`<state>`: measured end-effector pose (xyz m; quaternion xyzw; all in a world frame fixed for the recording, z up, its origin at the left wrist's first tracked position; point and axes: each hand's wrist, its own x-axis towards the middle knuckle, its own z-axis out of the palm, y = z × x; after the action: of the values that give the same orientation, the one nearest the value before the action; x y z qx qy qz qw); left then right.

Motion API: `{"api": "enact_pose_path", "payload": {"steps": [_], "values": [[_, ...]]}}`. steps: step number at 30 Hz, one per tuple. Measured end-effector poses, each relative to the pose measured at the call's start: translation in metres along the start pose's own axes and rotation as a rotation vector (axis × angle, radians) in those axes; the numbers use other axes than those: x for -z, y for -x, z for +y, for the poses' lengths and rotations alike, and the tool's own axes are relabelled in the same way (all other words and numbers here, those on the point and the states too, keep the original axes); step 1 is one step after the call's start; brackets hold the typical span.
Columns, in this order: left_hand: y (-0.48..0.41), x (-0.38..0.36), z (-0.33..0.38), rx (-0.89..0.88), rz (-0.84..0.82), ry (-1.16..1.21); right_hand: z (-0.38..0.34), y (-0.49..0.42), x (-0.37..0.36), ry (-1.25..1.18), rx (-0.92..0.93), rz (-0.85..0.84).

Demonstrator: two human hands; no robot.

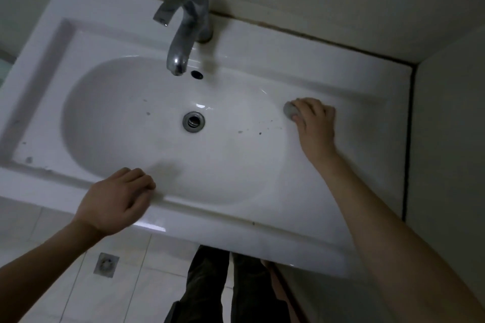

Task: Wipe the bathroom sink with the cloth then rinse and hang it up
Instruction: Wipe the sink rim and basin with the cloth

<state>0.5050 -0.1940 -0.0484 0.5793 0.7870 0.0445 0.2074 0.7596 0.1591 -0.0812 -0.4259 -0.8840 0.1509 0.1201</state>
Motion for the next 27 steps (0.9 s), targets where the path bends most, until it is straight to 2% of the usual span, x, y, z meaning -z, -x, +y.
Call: {"api": "enact_pose_path", "payload": {"steps": [3, 6, 9, 11, 15, 18, 27], "values": [[0.002, -0.002, -0.001, 0.011, 0.001, -0.013, -0.007, -0.002, -0.008, 0.023, 0.106, -0.015], [0.0, 0.001, 0.002, 0.005, -0.009, -0.03, -0.005, 0.01, -0.004, 0.056, 0.316, -0.095], [-0.001, 0.003, 0.005, 0.023, -0.01, -0.032, -0.019, 0.057, 0.003, -0.01, 0.437, -0.351], [-0.002, 0.004, 0.005, 0.02, -0.003, -0.042, -0.028, 0.098, 0.011, -0.117, 0.406, -0.477], [-0.001, 0.005, 0.007, 0.023, -0.004, -0.033, -0.05, 0.159, 0.018, -0.303, 0.269, -0.603], [-0.002, 0.003, 0.006, 0.016, -0.001, -0.044, -0.066, 0.168, 0.019, -0.339, 0.17, -0.583], [-0.002, 0.004, 0.004, -0.014, -0.01, -0.07, -0.155, 0.141, -0.024, -0.515, 0.145, -0.61]]}}
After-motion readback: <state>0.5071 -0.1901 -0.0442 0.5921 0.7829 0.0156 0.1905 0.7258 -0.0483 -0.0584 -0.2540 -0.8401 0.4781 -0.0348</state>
